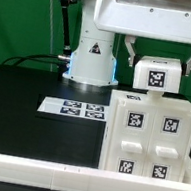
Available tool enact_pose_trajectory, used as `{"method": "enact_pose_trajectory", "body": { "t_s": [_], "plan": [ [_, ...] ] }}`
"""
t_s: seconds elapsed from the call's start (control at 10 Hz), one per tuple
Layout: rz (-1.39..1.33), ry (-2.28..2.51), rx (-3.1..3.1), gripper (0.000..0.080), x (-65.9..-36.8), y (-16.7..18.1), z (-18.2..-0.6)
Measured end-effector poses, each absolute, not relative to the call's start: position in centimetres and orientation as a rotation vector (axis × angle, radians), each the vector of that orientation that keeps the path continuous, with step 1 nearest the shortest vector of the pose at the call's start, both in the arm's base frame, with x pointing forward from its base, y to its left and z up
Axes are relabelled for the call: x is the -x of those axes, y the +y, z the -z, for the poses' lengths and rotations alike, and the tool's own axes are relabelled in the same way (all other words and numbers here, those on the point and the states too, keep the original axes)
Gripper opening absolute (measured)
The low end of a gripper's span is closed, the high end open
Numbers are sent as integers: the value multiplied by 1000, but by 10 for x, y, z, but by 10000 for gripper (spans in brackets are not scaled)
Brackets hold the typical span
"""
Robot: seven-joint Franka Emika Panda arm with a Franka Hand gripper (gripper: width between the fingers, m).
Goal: Assemble cabinet
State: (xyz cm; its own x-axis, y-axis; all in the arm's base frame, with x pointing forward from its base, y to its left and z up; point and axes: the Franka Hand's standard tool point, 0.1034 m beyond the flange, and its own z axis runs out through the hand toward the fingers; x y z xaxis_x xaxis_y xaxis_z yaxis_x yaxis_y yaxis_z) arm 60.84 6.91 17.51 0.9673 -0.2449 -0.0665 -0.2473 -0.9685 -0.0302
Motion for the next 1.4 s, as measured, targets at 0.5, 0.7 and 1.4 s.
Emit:
{"method": "enact_pose_trajectory", "body": {
  "t_s": [0.5, 0.7, 1.4],
  "plan": [
    [-97, 363, 3088, 558, -614, 64, -162],
    [-65, 364, 3087, 558, -617, 64, -162],
    [-58, 364, 3087, 558, -618, 64, -163]
  ]
}}
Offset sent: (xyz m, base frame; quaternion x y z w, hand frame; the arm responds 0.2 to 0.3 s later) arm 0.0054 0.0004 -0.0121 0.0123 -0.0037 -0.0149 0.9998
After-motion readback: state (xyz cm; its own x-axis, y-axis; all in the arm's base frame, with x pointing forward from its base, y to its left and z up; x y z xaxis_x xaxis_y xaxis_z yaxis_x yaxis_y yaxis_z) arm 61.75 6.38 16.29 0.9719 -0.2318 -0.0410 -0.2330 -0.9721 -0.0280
